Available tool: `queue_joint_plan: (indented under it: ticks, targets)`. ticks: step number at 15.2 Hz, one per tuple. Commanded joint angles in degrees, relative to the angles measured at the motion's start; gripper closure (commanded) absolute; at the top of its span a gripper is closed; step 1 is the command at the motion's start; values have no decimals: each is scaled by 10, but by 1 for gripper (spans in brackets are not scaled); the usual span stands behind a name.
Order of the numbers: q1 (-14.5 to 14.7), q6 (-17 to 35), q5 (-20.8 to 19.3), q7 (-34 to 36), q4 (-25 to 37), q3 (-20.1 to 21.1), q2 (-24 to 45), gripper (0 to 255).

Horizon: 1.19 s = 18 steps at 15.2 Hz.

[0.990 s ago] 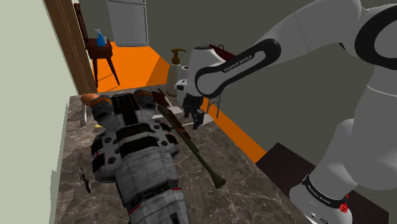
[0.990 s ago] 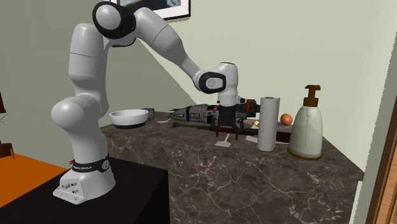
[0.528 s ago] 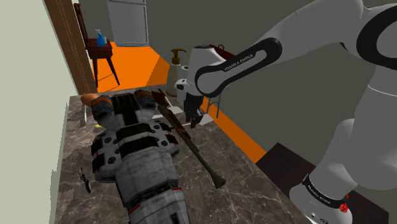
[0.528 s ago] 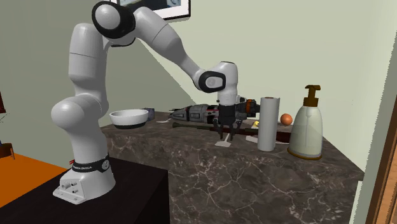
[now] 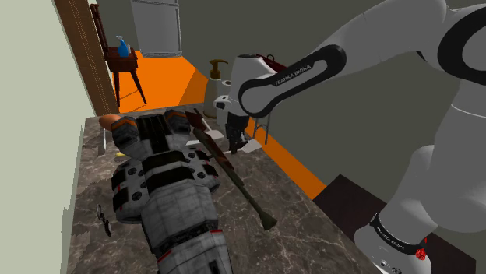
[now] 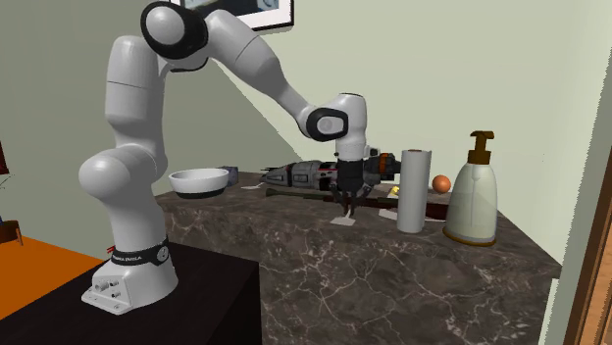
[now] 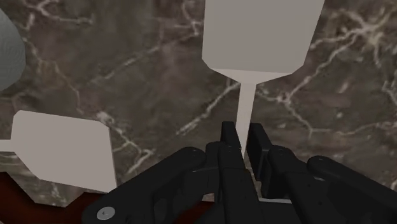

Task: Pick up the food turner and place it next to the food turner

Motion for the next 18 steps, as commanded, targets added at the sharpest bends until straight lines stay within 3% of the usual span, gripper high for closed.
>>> queue_joint_plan:
  ticks: [1,14,18]
  targets:
    - [-1,-11,-1,1,4,-1,-7,255]
    - [-1,-103,-3,5,49,-2,-53,255]
    - [25,-91,-5,56,6,21,-87,255]
